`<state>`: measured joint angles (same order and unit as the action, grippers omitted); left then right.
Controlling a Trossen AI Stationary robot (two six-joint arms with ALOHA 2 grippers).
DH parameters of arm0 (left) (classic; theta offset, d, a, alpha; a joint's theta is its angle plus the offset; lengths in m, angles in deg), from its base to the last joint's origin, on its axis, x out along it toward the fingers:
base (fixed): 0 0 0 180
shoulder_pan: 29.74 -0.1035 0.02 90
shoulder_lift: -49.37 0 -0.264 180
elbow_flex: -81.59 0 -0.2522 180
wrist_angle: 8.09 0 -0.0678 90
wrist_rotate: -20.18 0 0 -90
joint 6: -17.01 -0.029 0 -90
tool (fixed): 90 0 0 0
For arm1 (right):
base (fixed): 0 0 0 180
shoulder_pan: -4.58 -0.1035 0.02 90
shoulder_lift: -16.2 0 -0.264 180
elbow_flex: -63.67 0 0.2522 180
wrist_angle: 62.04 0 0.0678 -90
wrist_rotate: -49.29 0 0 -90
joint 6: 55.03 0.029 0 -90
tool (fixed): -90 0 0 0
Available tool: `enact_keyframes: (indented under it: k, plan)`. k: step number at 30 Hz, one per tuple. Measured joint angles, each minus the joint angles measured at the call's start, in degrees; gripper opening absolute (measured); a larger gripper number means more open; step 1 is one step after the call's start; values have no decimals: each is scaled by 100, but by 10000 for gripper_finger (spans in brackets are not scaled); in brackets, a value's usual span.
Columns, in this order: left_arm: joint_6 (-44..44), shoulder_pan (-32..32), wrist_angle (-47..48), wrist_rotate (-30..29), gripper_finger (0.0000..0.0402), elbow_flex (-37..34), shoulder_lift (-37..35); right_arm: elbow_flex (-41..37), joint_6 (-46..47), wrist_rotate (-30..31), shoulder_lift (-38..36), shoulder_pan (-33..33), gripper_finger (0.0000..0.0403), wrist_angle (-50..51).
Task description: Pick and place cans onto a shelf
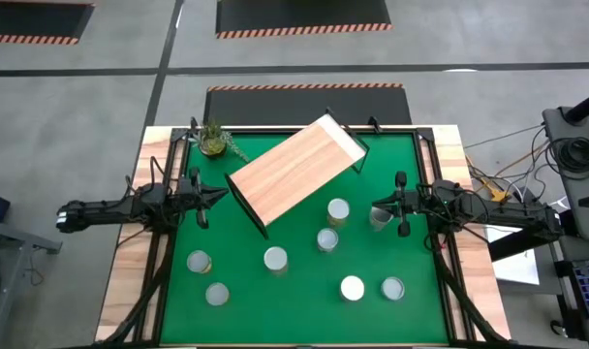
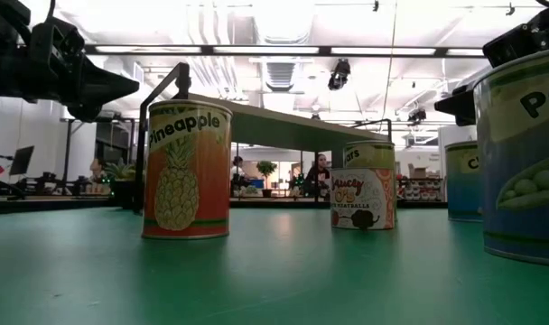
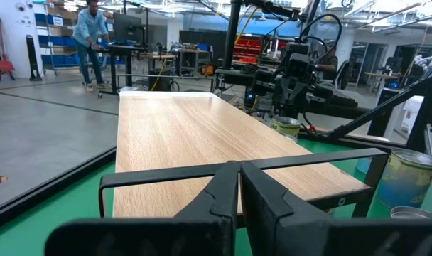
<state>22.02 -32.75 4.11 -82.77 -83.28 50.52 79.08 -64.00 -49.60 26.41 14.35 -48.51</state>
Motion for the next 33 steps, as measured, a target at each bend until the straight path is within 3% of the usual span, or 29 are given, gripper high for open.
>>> enact_keyframes:
  k: [19, 24, 26, 30, 33]
  plan:
    - [-4, 2, 0, -1, 0, 0, 0, 1, 0, -1, 0, 1, 13, 0]
    - [-912, 1, -141, 1, 0, -1, 0, 1, 0, 0, 0, 0, 13, 0]
    - [52, 20, -427, 76, 0, 1, 0, -1, 0, 0, 0, 1, 13, -2]
    - [3048, 20, -1612, -79, 0, 0, 13, 0, 600, -42, 0, -3, 13, -4]
    - [3411, 26, -2258, 107, 0, 4, 17, 0, 1501, -11, 0, -1, 13, 0]
